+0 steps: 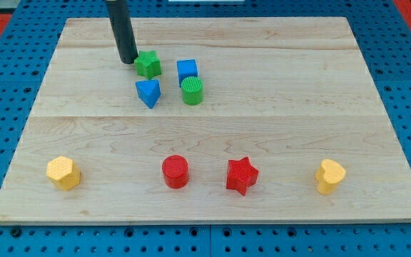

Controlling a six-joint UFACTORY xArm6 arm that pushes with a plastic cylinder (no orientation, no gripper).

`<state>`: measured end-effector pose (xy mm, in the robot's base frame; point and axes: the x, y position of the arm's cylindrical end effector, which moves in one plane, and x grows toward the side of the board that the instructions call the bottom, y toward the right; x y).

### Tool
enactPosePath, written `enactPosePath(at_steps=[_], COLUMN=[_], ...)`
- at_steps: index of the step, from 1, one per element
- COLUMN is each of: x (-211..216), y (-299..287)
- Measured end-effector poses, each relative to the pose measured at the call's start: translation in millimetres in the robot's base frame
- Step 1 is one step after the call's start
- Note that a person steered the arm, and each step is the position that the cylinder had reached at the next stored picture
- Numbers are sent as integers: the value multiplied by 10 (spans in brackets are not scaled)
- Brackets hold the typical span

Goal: Push your hand at the bottom left corner

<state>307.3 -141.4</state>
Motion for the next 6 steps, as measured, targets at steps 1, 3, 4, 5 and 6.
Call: enactPosePath(at_steps=[1, 3, 4, 5, 6], x=[151, 1221, 2141, 2798, 2729], y=[-449, -1398, -1494, -1376, -939])
